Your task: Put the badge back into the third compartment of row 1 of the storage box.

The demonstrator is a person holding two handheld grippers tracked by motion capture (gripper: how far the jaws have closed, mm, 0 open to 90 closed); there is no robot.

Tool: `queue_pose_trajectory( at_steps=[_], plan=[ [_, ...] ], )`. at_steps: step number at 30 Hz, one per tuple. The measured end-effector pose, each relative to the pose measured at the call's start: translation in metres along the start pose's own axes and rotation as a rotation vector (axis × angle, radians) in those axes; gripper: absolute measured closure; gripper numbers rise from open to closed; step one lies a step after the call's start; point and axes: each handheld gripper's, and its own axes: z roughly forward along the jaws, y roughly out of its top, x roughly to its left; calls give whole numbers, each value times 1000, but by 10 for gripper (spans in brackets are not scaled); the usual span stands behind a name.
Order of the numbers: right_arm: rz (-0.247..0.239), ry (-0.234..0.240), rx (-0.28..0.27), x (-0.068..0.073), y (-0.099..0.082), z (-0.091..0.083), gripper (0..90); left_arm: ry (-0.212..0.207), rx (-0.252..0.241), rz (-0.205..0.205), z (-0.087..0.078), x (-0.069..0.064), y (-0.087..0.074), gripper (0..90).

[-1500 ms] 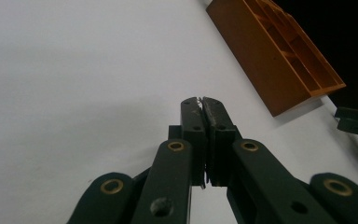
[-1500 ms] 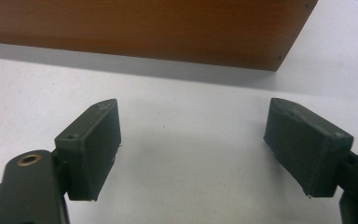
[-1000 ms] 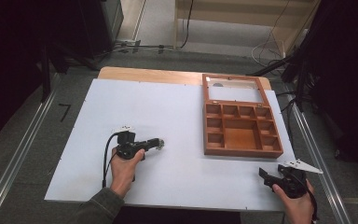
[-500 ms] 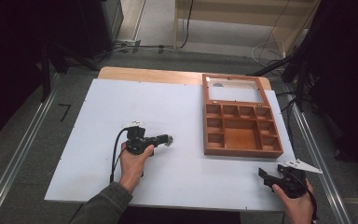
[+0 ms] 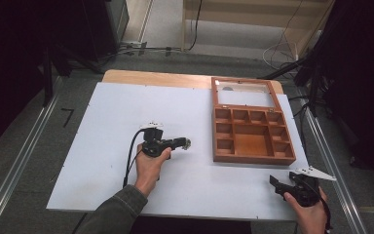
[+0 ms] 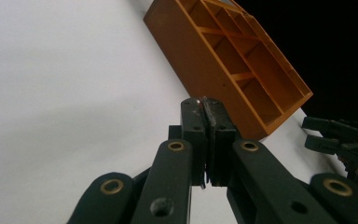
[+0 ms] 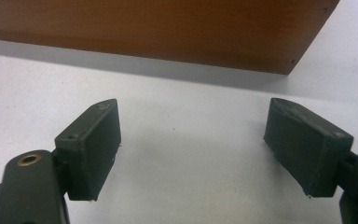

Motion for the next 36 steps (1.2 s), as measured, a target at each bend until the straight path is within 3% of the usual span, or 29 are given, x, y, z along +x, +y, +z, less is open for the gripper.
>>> queue_pose_trajectory(
  at_steps=[11, 22, 36],
  plan=[
    [-6, 0, 3, 1, 1, 1, 169, -22, -1, 17, 16, -14, 12, 894],
    [-5, 12, 6, 1, 1, 1, 169, -53, 6, 8, 36, -25, 23, 894],
    [-7, 21, 2, 1, 2, 2, 169, -65, 8, 28, 56, -39, 35, 894]
  ],
)
